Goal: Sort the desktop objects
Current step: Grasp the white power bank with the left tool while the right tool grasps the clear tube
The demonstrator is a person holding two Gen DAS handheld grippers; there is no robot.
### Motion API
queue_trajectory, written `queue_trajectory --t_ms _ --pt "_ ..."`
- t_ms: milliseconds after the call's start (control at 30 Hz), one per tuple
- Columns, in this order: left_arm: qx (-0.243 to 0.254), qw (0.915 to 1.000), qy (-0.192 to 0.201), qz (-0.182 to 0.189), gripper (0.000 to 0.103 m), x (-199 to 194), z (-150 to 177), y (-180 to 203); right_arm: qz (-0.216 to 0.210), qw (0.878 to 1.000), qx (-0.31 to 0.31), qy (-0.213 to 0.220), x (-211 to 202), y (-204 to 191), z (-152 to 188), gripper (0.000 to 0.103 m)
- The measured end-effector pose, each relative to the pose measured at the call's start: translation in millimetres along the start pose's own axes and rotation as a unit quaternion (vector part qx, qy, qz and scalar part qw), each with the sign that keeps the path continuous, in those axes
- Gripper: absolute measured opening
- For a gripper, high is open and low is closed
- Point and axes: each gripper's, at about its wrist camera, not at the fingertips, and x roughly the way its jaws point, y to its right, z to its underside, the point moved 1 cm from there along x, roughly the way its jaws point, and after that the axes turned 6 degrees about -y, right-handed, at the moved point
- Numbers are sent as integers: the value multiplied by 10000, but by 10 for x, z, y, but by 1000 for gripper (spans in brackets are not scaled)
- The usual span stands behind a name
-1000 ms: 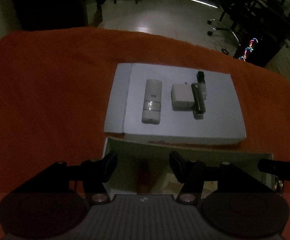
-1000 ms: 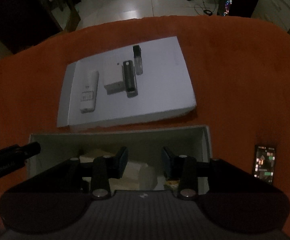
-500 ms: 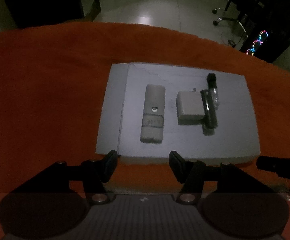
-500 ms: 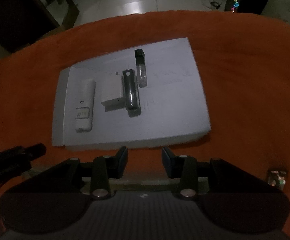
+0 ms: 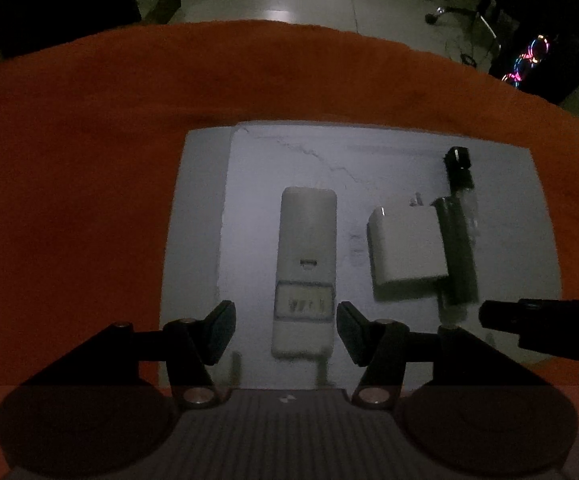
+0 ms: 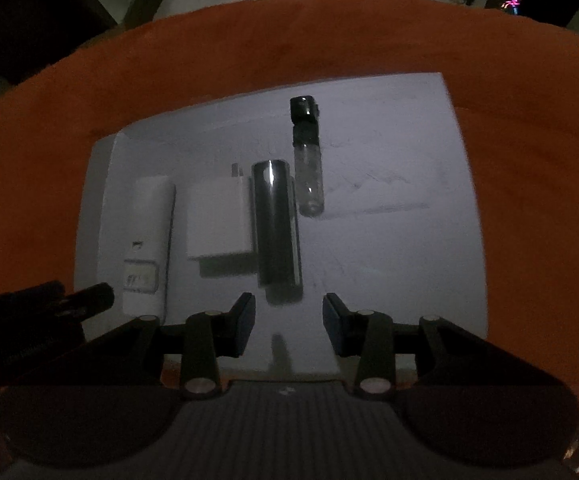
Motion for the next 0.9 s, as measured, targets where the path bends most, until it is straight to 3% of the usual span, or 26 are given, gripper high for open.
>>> queue_trajectory --t_ms 267,567,700,900 --pt "25 9998 -178 -27 51 348 -196 -14 34 9999 -46 -143 289 -14 -233 43" --pt "109 9996 -227 91 52 526 -255 69 129 9995 -144 -232 404 -17 -250 44" --pt "119 9997 -197 -25 51 581 -232 131 202 9993 -224 -221 384 4 -235 35" --pt "262 9997 11 -23 52 574 -230 179 159 9994 -258 -161 351 82 -179 34"
